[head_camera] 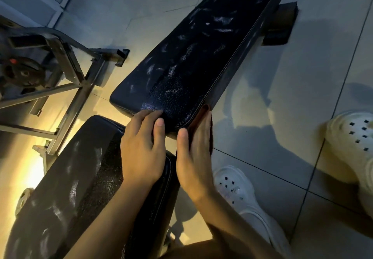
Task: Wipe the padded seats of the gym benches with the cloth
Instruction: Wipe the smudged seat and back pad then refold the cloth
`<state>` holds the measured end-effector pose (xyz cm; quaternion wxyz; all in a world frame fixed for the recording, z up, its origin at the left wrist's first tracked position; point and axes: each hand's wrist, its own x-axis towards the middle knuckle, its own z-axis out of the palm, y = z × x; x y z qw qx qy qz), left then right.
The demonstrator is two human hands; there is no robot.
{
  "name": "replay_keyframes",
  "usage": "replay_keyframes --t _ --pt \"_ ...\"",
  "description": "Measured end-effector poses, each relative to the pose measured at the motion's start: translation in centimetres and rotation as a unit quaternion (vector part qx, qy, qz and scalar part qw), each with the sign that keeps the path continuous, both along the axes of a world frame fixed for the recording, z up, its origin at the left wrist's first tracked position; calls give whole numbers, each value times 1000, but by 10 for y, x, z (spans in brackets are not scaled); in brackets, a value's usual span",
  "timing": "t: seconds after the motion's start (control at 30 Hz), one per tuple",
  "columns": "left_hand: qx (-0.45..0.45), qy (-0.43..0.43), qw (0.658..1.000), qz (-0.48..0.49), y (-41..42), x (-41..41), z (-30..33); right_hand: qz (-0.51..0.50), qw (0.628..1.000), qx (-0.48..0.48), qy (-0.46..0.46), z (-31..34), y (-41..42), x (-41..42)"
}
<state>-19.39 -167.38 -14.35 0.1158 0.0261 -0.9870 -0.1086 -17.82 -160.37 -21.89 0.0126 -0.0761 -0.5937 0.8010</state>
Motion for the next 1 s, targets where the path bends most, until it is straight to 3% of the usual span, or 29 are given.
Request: replay_keyframes --t 0.27,0.7,0.83,1.0 --pt "-19 2 1000 1 0 8 1 73 997 -17 -14 7 18 -4" --pt "-5 19 1000 -4 -3 6 -1 -24 996 71 -57 -1 83 -167" --pt "7 18 1000 8 -4 5 0 -94 994 7 -50 0 72 -150" --pt "13 15 1000 14 -2 6 2 -186 968 -135 -104 -5 51 -100"
